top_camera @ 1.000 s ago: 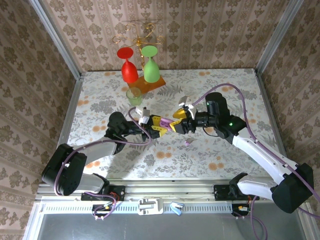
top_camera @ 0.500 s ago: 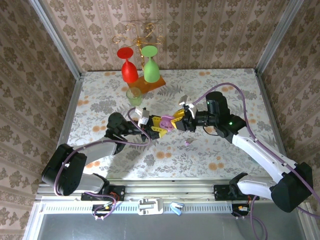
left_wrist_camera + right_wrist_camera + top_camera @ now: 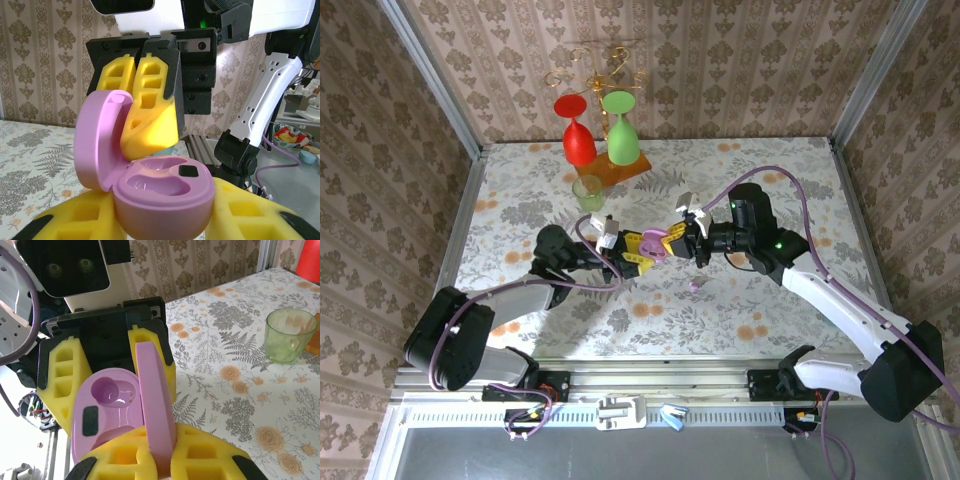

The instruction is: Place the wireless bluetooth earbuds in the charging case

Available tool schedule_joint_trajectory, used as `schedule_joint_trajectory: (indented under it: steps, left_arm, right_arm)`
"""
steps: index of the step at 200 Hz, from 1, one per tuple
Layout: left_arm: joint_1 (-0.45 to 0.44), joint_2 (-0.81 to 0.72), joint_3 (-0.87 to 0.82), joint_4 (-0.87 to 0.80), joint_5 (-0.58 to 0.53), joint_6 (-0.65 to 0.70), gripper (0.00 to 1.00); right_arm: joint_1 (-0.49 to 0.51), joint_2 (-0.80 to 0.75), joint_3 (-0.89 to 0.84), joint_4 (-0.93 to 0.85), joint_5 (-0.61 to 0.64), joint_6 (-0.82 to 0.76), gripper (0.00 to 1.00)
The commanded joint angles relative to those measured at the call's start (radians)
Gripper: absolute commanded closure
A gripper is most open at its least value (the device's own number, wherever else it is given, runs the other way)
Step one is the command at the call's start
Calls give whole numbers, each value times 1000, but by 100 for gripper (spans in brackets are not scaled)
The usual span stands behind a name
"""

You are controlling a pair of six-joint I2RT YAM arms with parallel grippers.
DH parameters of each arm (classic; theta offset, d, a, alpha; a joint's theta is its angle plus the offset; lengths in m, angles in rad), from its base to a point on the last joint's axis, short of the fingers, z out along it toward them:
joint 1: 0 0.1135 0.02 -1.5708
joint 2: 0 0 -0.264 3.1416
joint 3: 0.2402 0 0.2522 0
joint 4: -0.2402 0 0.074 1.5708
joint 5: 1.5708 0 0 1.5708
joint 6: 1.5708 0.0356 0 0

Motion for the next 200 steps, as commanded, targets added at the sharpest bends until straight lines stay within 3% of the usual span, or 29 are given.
schedule_joint_trajectory:
  steps: [1,14,46,89,112,153,200]
  left_arm:
    - [-4,7,7,57,20,-13,63]
    - [-2,7,7,57,14,-12,52]
    - [-1,7,8,53,0,-17,37]
    - [1,4,11,32,-3,2,24]
    - [0,-4,14,-18,-1,38,24]
    - [-7,-14,24,-67,10,63,41]
    - [-7,-14,28,-58,30,50,42]
  right_arm:
    - [7,-31,17,-5,24,-12,100]
    - [8,-41,15,-3,45,-10,100]
    - [12,-61,14,-2,92,-12,100]
    - [25,-56,33,-33,116,-34,100]
    - [33,-46,45,-49,122,-45,100]
    - [40,-30,53,-52,119,-51,100]
    - [44,-4,77,-95,102,-81,100]
